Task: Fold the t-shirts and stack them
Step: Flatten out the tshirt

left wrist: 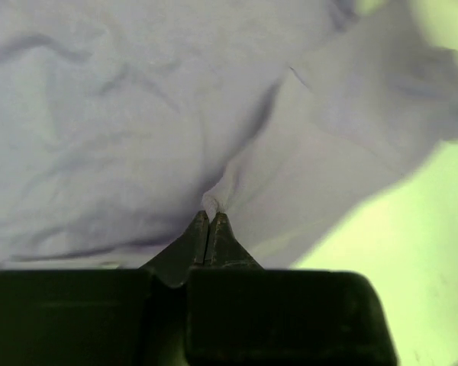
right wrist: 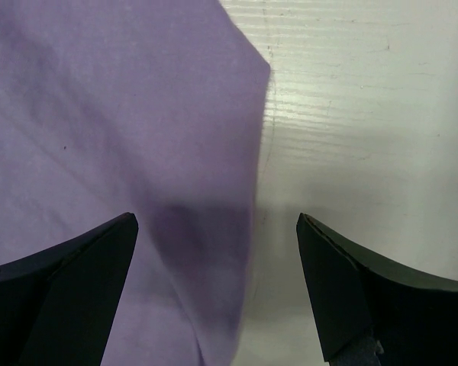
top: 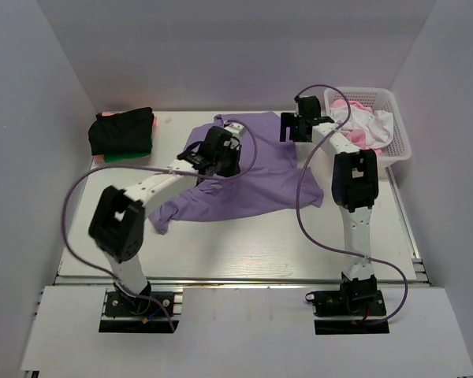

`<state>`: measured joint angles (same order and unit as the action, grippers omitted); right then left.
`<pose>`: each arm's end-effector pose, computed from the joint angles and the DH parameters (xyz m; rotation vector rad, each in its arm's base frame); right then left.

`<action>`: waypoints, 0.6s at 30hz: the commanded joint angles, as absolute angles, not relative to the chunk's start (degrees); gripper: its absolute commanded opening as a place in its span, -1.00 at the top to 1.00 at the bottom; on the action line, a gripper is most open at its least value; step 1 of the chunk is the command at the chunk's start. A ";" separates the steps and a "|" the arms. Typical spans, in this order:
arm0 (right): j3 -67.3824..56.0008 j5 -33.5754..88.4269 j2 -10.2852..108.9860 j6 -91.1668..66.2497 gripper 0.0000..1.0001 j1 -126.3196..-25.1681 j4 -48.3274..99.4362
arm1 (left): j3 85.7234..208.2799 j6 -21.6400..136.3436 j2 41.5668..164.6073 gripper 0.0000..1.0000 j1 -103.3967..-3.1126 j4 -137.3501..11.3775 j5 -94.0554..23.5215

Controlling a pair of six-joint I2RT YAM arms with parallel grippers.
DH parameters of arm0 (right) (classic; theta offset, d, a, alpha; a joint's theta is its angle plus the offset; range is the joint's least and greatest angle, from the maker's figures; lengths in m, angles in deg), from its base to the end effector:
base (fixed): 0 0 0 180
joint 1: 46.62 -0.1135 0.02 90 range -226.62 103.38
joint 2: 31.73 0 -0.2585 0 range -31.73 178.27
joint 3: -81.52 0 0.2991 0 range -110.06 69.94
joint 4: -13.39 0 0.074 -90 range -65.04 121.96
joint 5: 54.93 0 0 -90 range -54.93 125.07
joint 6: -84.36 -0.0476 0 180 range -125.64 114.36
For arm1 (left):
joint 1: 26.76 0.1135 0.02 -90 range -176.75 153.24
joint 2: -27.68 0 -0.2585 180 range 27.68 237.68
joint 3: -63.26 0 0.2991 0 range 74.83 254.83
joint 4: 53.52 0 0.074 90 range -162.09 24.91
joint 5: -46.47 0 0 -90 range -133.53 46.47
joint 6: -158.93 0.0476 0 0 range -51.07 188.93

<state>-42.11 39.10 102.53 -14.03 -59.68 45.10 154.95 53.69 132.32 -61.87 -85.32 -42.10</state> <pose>0.5698 0.1287 0.1616 -0.0582 2.3093 0.1100 0.3782 -0.2674 0.2110 0.4261 2.3605 -0.4523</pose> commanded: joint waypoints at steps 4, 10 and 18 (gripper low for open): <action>-46.42 37.70 105.02 -13.02 -0.81 -59.01 44.73 | 142.43 60.31 114.71 1.00 -62.18 -86.27 -34.40; -47.92 33.06 107.40 -15.75 -0.81 -59.01 41.49 | 133.20 61.37 100.13 1.00 -62.18 -88.21 -33.93; -50.81 28.48 111.87 -22.95 -0.81 -59.01 37.79 | 128.18 59.35 82.89 1.00 -62.18 -91.19 -45.62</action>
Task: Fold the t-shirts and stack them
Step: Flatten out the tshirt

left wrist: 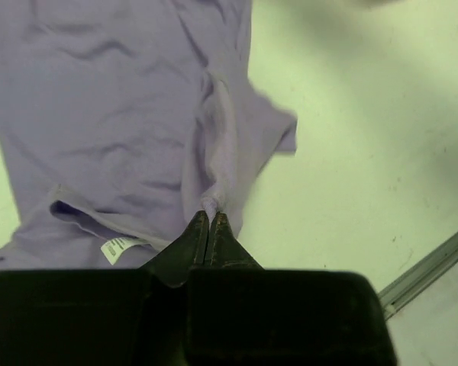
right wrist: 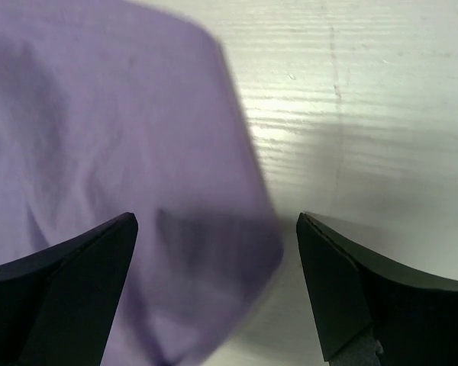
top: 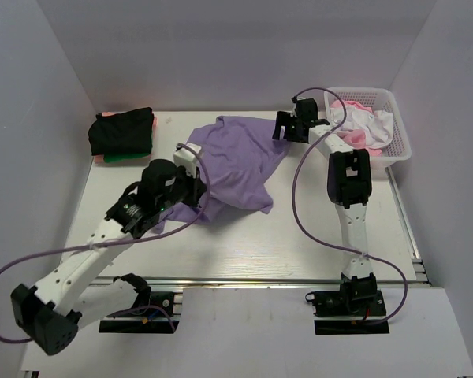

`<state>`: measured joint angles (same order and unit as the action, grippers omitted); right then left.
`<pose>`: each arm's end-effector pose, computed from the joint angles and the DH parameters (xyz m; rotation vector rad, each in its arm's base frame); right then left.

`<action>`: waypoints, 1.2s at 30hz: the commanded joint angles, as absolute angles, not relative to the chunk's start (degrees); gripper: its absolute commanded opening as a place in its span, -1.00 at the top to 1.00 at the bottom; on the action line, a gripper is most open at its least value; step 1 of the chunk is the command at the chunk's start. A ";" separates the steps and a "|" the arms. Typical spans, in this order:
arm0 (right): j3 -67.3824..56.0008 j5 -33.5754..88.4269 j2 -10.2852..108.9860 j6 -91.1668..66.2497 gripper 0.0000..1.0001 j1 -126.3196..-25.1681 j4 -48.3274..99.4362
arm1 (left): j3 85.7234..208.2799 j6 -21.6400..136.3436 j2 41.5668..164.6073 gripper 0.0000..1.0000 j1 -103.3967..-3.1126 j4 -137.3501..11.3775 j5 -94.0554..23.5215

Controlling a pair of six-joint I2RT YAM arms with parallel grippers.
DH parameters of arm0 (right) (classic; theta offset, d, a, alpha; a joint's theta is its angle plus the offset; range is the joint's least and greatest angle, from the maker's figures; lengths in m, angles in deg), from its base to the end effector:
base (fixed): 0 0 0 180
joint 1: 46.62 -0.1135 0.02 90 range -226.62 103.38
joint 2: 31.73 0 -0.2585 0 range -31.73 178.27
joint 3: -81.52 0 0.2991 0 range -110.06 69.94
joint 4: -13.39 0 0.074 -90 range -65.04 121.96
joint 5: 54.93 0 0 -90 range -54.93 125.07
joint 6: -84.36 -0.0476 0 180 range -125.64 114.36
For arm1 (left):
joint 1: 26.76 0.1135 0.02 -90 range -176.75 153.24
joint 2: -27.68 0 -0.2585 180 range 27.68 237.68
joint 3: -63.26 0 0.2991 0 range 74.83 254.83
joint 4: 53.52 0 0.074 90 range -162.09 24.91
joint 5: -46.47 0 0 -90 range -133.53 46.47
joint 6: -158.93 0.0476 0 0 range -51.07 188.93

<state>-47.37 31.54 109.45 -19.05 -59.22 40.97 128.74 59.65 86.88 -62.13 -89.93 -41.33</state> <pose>0.5917 0.1353 0.1340 -0.0168 2.2839 0.3089 0.2355 -0.1694 0.3072 0.5054 2.0768 -0.5055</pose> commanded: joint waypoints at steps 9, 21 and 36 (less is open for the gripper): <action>-52.05 22.94 114.26 -25.25 -0.23 -59.19 35.95 | 128.27 58.21 74.18 1.00 -62.18 -95.33 -52.93; -55.48 19.25 116.19 -23.31 0.02 -60.77 37.87 | 126.61 55.75 69.18 1.00 -62.18 -95.41 -54.69; -27.46 33.80 82.85 -19.62 1.00 -60.24 17.51 | 129.93 39.94 66.09 1.00 -61.65 -94.09 -86.64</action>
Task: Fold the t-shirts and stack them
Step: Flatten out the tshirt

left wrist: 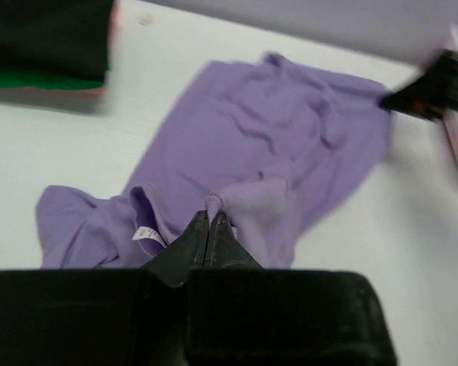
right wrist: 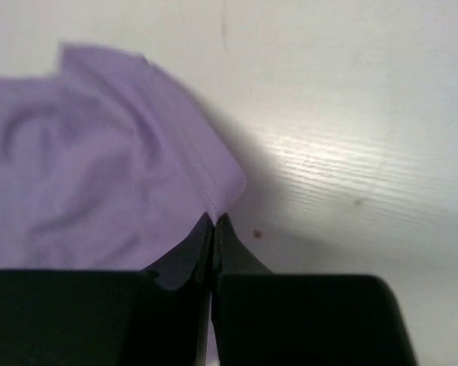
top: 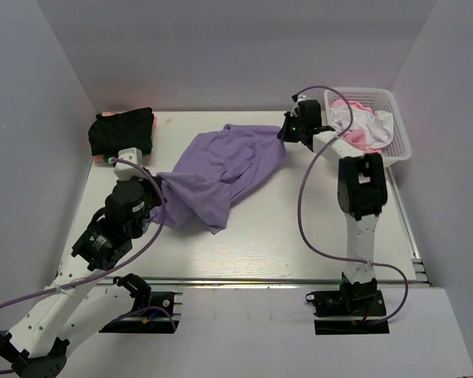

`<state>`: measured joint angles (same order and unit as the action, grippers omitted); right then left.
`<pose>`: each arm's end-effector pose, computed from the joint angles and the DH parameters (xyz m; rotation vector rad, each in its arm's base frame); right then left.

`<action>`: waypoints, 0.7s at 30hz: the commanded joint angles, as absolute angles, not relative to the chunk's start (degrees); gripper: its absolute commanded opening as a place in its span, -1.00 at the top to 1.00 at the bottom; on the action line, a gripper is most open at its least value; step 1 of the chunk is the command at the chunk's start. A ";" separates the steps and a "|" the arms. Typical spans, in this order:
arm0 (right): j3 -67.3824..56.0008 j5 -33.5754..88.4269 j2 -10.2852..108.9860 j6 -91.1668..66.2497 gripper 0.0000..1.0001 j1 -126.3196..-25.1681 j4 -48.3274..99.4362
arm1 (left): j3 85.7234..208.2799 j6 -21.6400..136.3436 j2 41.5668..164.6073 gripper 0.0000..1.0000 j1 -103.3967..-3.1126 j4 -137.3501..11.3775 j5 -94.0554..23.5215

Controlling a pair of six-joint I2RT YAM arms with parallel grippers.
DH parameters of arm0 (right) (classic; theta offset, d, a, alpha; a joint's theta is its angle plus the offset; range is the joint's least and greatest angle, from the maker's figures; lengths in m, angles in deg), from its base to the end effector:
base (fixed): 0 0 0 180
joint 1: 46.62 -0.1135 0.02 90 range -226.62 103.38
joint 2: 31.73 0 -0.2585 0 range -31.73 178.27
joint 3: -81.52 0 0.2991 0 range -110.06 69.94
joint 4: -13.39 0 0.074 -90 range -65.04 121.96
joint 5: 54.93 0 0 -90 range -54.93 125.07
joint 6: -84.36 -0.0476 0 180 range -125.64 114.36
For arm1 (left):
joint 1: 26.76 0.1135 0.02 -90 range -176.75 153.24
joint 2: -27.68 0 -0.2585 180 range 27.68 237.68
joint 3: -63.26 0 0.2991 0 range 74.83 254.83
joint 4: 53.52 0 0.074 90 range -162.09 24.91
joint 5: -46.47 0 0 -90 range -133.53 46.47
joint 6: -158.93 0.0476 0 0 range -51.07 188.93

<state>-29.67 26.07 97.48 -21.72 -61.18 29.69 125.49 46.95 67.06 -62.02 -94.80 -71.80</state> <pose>0.5477 0.1499 0.1530 -0.0622 2.1998 0.4737 0.1811 -0.1004 0.3570 -0.1183 1.8553 -0.2272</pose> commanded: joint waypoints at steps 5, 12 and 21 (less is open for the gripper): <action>-23.31 43.73 69.81 -17.69 1.00 -58.57 17.31 | 134.32 42.55 68.02 1.00 -61.65 -90.24 -92.12; -21.29 57.80 58.19 -13.30 1.00 -55.32 19.68 | 140.48 56.76 69.43 1.00 -61.12 -78.91 -99.77; -22.43 62.75 45.27 -6.97 1.00 -51.54 23.72 | 147.69 70.42 72.32 1.00 -61.12 -68.70 -96.44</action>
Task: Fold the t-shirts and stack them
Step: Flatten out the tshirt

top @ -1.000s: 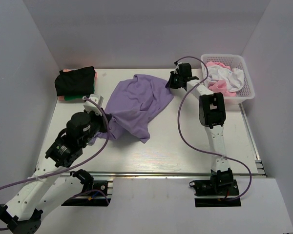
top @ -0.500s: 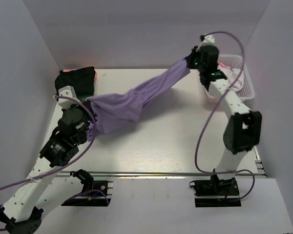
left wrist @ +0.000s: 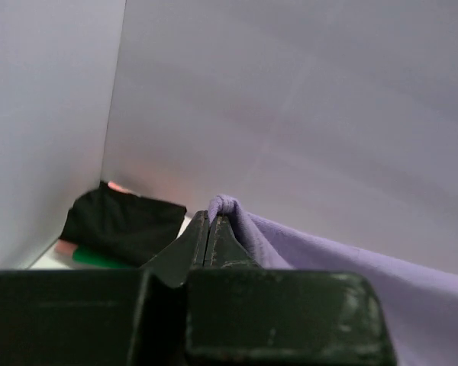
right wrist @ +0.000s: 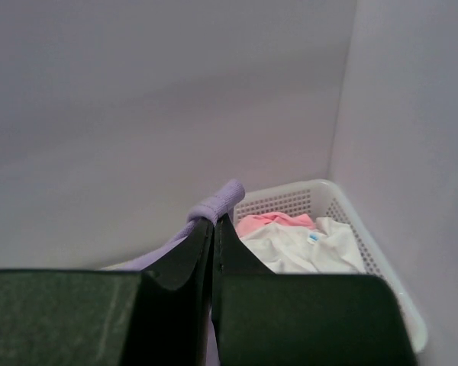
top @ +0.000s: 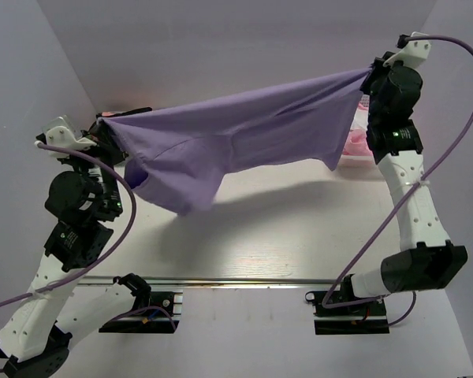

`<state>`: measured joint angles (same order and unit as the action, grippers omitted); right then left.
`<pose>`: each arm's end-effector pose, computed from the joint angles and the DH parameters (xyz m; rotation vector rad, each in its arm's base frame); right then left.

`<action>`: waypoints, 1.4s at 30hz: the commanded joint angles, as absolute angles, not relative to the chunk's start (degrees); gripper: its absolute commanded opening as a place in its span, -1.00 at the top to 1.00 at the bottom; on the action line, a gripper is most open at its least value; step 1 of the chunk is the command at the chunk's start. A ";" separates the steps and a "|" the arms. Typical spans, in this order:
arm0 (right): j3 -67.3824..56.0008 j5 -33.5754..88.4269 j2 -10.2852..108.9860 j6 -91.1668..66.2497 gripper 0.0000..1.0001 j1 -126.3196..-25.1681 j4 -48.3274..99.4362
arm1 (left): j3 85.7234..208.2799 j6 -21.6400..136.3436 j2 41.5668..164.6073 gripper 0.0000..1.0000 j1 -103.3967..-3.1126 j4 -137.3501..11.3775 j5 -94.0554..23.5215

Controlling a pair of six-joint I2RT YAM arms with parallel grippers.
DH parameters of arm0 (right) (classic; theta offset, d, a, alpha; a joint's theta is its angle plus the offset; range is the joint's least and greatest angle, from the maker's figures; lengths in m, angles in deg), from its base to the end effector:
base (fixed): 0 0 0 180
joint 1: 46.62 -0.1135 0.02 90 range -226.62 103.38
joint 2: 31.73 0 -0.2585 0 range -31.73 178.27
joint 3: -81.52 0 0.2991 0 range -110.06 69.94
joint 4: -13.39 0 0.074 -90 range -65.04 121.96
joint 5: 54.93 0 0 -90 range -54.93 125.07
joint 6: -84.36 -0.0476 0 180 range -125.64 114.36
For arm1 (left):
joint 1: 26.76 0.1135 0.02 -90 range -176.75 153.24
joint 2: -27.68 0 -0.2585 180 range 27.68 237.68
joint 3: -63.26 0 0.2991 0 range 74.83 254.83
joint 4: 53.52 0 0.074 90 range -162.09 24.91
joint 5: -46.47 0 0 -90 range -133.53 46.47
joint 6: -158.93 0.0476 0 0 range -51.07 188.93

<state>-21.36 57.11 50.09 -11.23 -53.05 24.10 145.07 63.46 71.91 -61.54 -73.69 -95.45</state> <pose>0.3782 0.0246 0.4981 0.3093 1.3696 -0.0931 0.1614 -0.0664 0.5072 -0.4484 1.3106 -0.0131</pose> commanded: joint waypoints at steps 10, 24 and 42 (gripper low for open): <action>-18.74 64.95 35.33 -2.66 1.00 -50.40 23.99 | 152.61 75.34 75.49 1.00 -61.12 -66.76 -96.97; -14.96 68.37 25.32 -2.57 1.00 -50.57 28.91 | 158.50 69.02 69.00 1.00 -61.12 -79.49 -88.37; -2.57 67.07 6.06 -13.20 1.00 -50.66 36.21 | 154.21 63.22 60.20 1.00 -60.51 -85.74 -72.09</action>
